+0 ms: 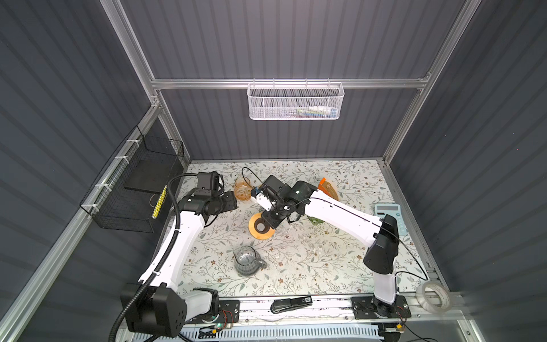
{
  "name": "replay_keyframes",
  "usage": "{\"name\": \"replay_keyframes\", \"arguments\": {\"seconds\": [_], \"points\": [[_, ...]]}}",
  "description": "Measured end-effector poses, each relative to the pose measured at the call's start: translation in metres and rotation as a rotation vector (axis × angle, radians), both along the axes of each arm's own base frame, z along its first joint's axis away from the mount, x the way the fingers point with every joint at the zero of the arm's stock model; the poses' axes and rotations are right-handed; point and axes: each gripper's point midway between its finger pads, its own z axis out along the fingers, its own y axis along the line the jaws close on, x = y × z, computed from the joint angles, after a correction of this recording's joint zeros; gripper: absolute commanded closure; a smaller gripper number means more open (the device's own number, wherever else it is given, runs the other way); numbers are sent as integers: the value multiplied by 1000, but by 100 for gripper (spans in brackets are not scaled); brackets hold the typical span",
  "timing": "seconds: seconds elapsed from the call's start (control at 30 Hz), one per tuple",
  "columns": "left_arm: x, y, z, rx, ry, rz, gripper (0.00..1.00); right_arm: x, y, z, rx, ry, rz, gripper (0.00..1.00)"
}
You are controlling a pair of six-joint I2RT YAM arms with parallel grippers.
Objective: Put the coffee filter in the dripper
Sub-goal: 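Carry the wooden ring stand over the clear glass pitcher with the right gripper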
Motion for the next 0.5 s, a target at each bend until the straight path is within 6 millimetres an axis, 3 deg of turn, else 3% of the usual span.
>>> {"name": "replay_keyframes", "arguments": {"seconds": [0.27, 0.5], "points": [[-16, 20, 13, 50, -33, 70, 36, -20, 17, -4, 17, 31, 43, 81], [-32, 28, 15, 77, -15, 89, 35, -35, 32, -29, -16, 84, 73, 80]]}}
